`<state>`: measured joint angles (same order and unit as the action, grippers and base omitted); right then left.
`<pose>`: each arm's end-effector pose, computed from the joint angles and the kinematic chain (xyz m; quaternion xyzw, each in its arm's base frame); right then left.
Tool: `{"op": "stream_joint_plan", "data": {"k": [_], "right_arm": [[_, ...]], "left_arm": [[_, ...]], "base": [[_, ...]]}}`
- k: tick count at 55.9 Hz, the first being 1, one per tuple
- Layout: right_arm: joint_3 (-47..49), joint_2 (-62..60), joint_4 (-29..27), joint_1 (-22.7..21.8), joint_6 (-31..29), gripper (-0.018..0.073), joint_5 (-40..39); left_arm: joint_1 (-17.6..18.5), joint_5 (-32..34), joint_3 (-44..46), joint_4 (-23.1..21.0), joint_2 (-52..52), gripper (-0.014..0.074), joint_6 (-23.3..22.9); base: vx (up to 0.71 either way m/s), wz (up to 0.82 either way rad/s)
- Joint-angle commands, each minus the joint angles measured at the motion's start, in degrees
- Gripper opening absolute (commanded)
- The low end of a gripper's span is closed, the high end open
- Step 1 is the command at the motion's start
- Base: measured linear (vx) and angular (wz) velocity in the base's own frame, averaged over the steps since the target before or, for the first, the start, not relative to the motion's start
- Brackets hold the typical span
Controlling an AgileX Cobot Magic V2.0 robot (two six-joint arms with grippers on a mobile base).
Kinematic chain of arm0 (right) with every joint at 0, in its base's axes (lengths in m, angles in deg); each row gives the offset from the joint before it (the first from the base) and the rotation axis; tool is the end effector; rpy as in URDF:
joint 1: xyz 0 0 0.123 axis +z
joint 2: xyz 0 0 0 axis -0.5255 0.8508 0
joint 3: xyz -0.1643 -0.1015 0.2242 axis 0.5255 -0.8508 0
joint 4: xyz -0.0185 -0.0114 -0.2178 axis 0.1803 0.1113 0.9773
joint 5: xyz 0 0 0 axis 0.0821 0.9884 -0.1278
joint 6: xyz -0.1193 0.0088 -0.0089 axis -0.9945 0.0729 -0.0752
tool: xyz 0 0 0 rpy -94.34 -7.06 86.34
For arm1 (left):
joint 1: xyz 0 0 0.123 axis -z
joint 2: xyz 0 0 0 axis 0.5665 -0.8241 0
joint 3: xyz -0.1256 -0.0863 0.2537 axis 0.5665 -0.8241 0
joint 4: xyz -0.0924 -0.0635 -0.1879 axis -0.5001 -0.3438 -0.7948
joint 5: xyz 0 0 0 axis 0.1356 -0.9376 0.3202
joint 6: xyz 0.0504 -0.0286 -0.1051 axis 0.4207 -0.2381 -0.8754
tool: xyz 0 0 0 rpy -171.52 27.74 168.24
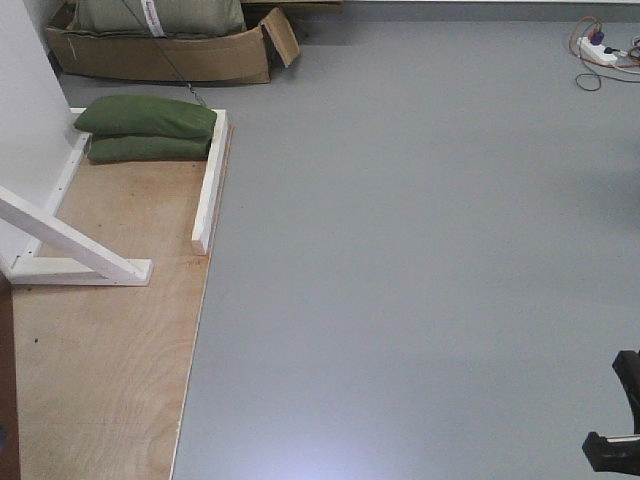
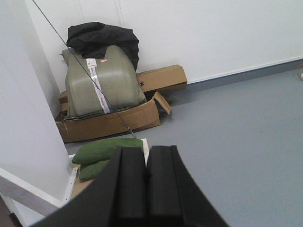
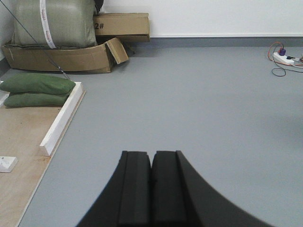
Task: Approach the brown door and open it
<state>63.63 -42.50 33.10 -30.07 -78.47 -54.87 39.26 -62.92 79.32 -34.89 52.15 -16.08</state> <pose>0.0359 0.0041 0.1622 -0.0131 0.8039 0.0226 0.5942 0.0408 -0.0042 0.1916 0.0752 0.7237 0.0093 0.6860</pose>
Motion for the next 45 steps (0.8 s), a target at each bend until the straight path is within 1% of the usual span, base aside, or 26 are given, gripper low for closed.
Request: {"op": "stream_joint_plan", "data": {"k": [1, 4, 7, 8, 10, 14, 16, 19, 22, 25, 28, 30, 32, 38, 41, 45], "right_arm": [[-0.2, -0.3, 0.2, -0.1, -0.4, 0.0000, -4.4], [-0.2, -0.3, 0.2, -0.1, -0.4, 0.0000, -4.4], [-0.2, -0.3, 0.2, -0.1, -0.4, 0.0000, -4.4], [-0.2, -0.3, 0.2, -0.1, -0.4, 0.0000, -4.4], [-0.2, -0.3, 0.2, -0.1, -0.4, 0.0000, -4.4], [-0.2, -0.3, 0.2, -0.1, -0.4, 0.0000, -4.4], [-0.2, -0.3, 0.2, -0.1, -0.4, 0.0000, -4.4], [-0.2, -0.3, 0.2, -0.1, -0.4, 0.0000, -4.4], [-0.2, -0.3, 0.2, -0.1, -0.4, 0.0000, -4.4], [-0.2, -0.3, 0.2, -0.1, -0.4, 0.0000, -4.4], [-0.2, -0.3, 0.2, -0.1, -0.4, 0.0000, -4.4], [-0.2, -0.3, 0.2, -0.1, -0.4, 0.0000, -4.4], [-0.2, -0.3, 0.2, -0.1, -0.4, 0.0000, -4.4], [-0.2, -0.3, 0.2, -0.1, -0.4, 0.0000, -4.4], [-0.2, -0.3, 0.2, -0.1, -0.4, 0.0000, -4.4], [-0.2, -0.3, 0.2, -0.1, -0.4, 0.0000, -4.4]], "left_arm": [[0.3, 4.5, 1.0, -0.6, 0.8, -0.0006, -0.2], [0.3, 5.0, 1.0, -0.6, 0.8, -0.0006, -0.1], [0.3, 6.9, 1.1, -0.6, 0.8, -0.0006, -0.1], [0.3, 9.4, 1.1, -0.6, 0.8, -0.0006, -0.1], [0.2, 11.5, 1.6, -0.6, 0.8, -0.0006, -0.1], [-0.6, 18.3, 3.6, -0.6, 0.3, -0.0006, -0.1], [-1.9, 21.7, 6.1, -0.6, -0.7, -0.0006, -0.1], [-3.8, 24.9, 10.0, -0.6, -3.3, -0.0006, -0.1], [-5.7, 26.1, 14.8, -0.5, -7.2, -0.0006, 0.1], [-7.6, 25.9, 19.4, 0.2, -11.4, -0.0006, 0.1], [-9.0, 25.1, 24.8, 2.6, -14.6, -0.0006, 0.1], [-9.9, 24.0, 28.2, 5.0, -16.4, -0.0006, 0.1], [-10.9, 22.7, 31.6, 8.2, -17.7, -0.0006, 0.1], [-13.8, 18.8, 41.0, 15.7, -20.1, -0.0006, 0.1], [-16.0, 17.4, 45.3, 18.5, -20.6, -0.0006, 0.1], [-20.0, 15.8, 50.6, 21.4, -21.3, -0.0006, 0.1]], "base": [[0.00, 0.00], [0.00, 0.00], [0.00, 0.00], [0.00, 0.00], [0.00, 0.00], [0.00, 0.00], [0.00, 0.00], [0.00, 0.00], [0.00, 0.00], [0.00, 0.00], [0.00, 0.00], [0.00, 0.00], [0.00, 0.00], [0.00, 0.00], [0.00, 0.00], [0.00, 0.00]]}}
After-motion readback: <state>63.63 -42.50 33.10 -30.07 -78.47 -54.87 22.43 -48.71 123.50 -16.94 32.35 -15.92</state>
